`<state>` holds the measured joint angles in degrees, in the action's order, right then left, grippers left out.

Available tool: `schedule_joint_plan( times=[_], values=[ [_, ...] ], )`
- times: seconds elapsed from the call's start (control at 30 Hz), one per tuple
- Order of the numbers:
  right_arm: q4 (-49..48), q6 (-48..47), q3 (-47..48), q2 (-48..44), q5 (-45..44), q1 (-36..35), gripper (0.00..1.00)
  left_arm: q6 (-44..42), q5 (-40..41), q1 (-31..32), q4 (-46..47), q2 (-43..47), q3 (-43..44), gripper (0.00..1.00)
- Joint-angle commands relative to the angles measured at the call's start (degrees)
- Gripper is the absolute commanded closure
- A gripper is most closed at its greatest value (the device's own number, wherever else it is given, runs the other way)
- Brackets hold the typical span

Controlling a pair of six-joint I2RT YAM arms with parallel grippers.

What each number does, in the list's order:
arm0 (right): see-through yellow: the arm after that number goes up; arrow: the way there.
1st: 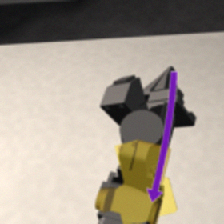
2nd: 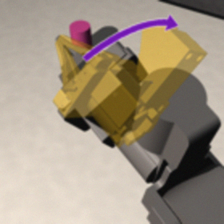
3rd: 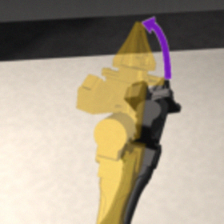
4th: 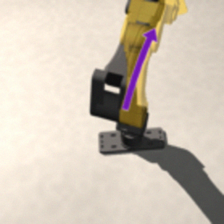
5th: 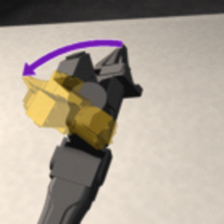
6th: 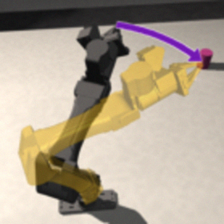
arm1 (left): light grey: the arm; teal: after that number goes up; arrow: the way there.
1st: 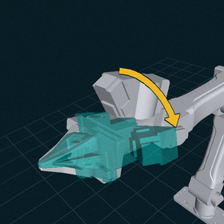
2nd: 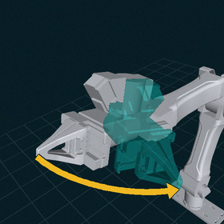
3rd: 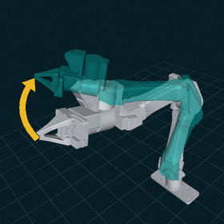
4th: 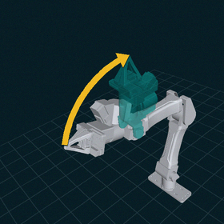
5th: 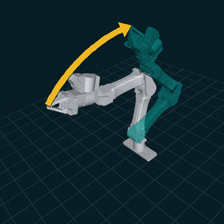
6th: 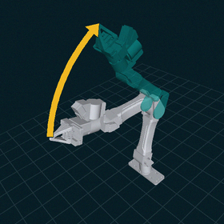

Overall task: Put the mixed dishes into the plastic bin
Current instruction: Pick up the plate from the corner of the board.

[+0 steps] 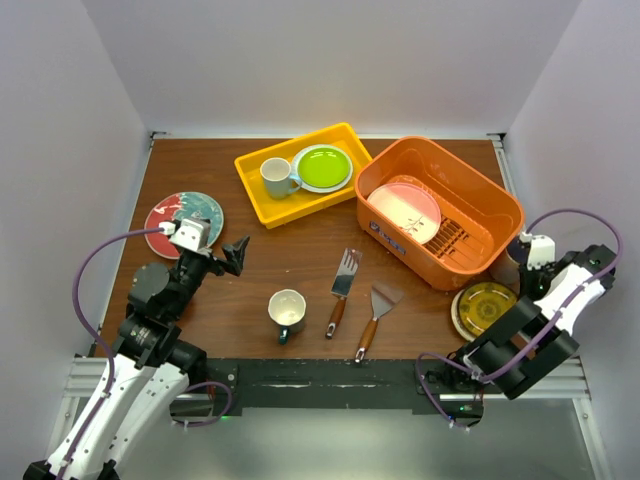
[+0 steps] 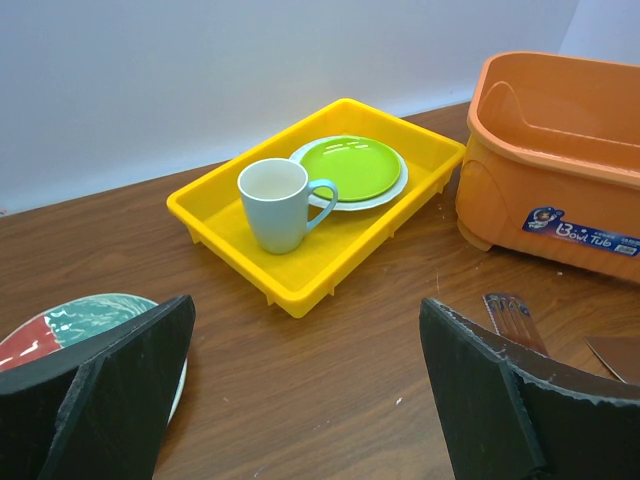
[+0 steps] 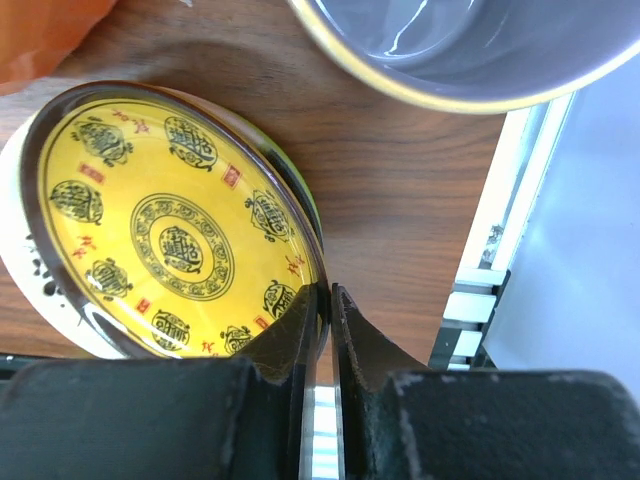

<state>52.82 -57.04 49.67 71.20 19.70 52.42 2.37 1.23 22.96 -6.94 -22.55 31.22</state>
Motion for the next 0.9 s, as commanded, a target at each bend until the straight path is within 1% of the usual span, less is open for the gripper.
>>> schedule_joint_plan(
  times=[0.0,0.23,0.57,0.87],
  values=[
    [3.7,-1.4,3.1,-2.5,2.8,0.0,1.0,0.3,-0.8,0.2,2.3,0.0,0.2,0.0],
    [8.3,-2.1,6.8,-8.0,2.0,0.0,1.0,0.4,-1.0,0.2,2.3,0.0,0.1,0.0],
    [10.7,-2.9,11.4,-17.4,-0.8,0.0,1.0,0.4,-1.0,0.2,2.4,-0.1,0.2,0.0],
    [13.4,-4.0,19.6,-21.3,-1.3,0.0,1.0,0.5,-1.0,0.2,2.4,-0.2,0.2,0.0]
  ],
)
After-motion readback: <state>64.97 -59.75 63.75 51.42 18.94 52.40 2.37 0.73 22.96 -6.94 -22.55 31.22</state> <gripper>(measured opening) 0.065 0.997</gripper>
